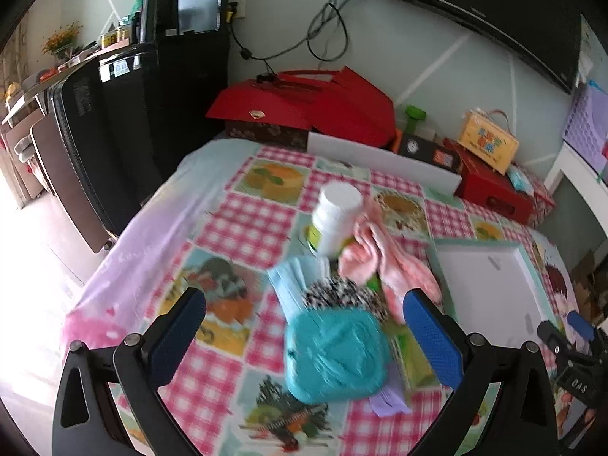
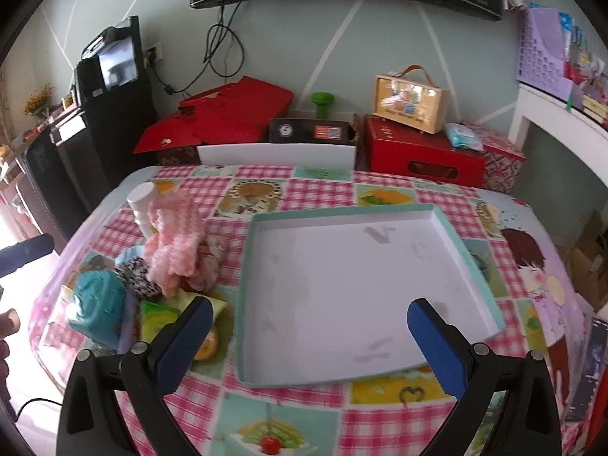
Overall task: Organize soft objects
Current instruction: 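Reach the right tool to the pink knitted cloth while the left tool reaches the leopard scrunchie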
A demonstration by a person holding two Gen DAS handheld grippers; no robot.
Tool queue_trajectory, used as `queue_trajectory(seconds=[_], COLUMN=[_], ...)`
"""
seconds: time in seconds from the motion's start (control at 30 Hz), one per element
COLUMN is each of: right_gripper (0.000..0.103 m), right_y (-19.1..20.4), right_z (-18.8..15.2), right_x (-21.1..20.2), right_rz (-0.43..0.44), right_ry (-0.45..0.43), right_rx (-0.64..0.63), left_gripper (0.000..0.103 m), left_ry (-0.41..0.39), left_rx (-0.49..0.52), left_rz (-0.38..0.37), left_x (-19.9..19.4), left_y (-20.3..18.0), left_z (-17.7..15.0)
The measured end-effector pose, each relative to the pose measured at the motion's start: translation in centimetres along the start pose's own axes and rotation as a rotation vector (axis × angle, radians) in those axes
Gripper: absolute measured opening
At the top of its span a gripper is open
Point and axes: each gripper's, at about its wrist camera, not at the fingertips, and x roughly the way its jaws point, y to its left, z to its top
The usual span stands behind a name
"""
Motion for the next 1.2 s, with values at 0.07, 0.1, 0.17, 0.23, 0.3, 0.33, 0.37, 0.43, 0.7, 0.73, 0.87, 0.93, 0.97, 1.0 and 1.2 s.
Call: queue_trajectory(seconds=[0.07,0.1,0.17,0.23,0.3,0.33,0.37,0.43,0.7,0.73,0.87,0.93,0.97,1.0,1.2], right_gripper=[0.103,0.103,0.103,0.103,0.103,0.103,0.103,0.103,0.103,0.103,0.103,0.103,0.101,0.097,0.086], right_y=[0.8,1.3,2.5,3.8,5.2,5.7,6.2,7.3,10.2,10.4,11.3,11.7,11.8,12.0,12.7], right_z=[0.5,0.7,1.1,1.5,1.8,1.9,2.1,2.3,3.7,3.8,4.3,4.5,4.6,4.7,4.9], right_x=[0.5,0.7,1.3,2.1,2.9,3.3,3.7,4.5,8.0,8.4,10.0,10.7,11.0,11.3,13.5], right_rz=[0.041,0.06,0.071,0.08,0.106,0.117,0.128,0.138,0.205,0.216,0.251,0.26,0.264,0.271,0.288], right_ry=[0.003,0.001,0.005,0.014,0.025,0.03,0.035,0.047,0.112,0.121,0.158,0.17,0.175,0.183,0.235], right_rx=[-0.009,-0.019,-0.046,-0.074,-0.097,-0.107,-0.12,-0.144,-0.196,-0.198,-0.222,-0.24,-0.245,-0.248,-0.265], left_gripper=[0.103,0.103,0.103,0.103,0.103,0.103,0.103,0.103,0.103,0.103,0.103,0.103,0.103,0.102,0.092], left_ry=[-0.006,-0.006,-0.005,0.014,0.043,0.057,0.068,0.102,0.256,0.283,0.375,0.409,0.428,0.445,0.539], left_rx=[-0.003,-0.001,0.004,0.007,0.019,0.025,0.028,0.034,0.033,0.032,0.05,0.08,0.086,0.086,0.1], left_rz=[-0.007,-0.009,-0.015,-0.022,-0.037,-0.04,-0.04,-0.057,-0.121,-0.141,-0.186,-0.195,-0.206,-0.217,-0.258], left_x=[0.3,0.6,1.0,1.8,2.5,2.8,3.0,3.8,7.8,8.5,10.8,11.7,12.2,12.6,14.9], left_y=[0.7,1.1,1.6,2.2,2.5,2.6,2.6,2.6,2.4,2.4,2.1,1.6,1.4,1.4,0.5], left_z=[0.5,1.0,1.4,2.0,2.4,2.5,2.6,2.9,3.8,3.8,3.7,3.5,3.4,3.3,2.6])
